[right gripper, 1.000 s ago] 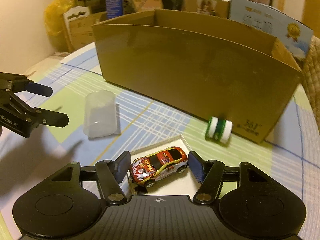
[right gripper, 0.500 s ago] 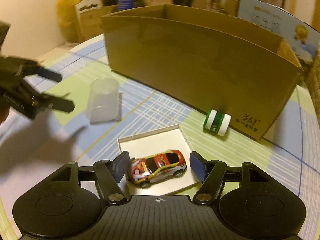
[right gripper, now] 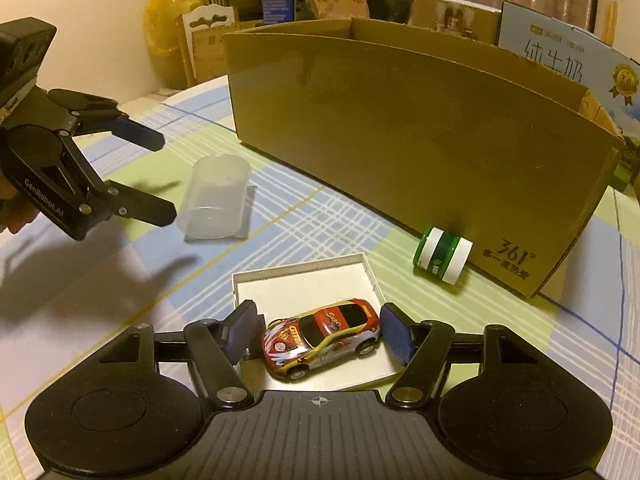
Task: Organize rigid objects
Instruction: 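Lift the tray with the right tool while the left tool approaches the clear cup, then grasp the clear plastic cup with the left tool while the right tool holds the car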
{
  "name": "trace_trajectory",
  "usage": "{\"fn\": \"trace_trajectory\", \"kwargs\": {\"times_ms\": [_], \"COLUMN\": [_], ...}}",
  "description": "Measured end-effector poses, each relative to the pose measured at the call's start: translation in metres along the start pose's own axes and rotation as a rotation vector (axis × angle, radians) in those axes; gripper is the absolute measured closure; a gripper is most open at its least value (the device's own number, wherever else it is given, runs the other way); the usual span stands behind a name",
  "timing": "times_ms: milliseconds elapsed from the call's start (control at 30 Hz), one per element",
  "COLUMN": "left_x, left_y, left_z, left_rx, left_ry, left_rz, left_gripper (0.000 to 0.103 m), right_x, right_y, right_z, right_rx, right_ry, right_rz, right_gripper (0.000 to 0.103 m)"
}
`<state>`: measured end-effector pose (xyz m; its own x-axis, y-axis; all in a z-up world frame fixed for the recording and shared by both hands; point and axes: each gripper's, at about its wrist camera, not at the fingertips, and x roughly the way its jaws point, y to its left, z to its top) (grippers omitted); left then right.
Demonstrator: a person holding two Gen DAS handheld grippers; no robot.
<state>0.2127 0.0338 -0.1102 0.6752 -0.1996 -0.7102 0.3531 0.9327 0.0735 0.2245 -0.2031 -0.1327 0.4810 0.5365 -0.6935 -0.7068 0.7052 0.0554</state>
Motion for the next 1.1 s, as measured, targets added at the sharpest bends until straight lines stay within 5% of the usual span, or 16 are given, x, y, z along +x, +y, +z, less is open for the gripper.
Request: {"fn": "trace_trajectory", "kwargs": {"times_ms": [367, 600, 767, 1100], "left_x": [0.032, 0.038, 0.029, 0.017], "left_y": [-0.005, -0.002, 0.003, -0.006], "left_z": [0.007, 0.009, 0.01, 0.012], "left_rx": [0.073, 0.015, -0.089, -0.095], "left_ry": [0.004, 0.05, 0.056, 0.086], "left_rz": [-0.031, -0.059, -0.063, -0.015], "left_gripper": [0.001, 0.031, 0.032, 0.032], "right_x": [-0.01, -0.013, -0.015, -0.025], "right_y": [-0.002, -0.005, -0.006, 0.003], "right_z": [0.011, 0.012, 0.012, 0.014], "right_rx": [0.146, 0.182, 0.194, 0.201], "right_ry": [-0.024, -0.027, -0.035, -0.046], "right_rz": [-0.051, -0.086, -0.106, -0.158], "right_gripper": [0.042, 0.042, 0.042, 0.042]}}
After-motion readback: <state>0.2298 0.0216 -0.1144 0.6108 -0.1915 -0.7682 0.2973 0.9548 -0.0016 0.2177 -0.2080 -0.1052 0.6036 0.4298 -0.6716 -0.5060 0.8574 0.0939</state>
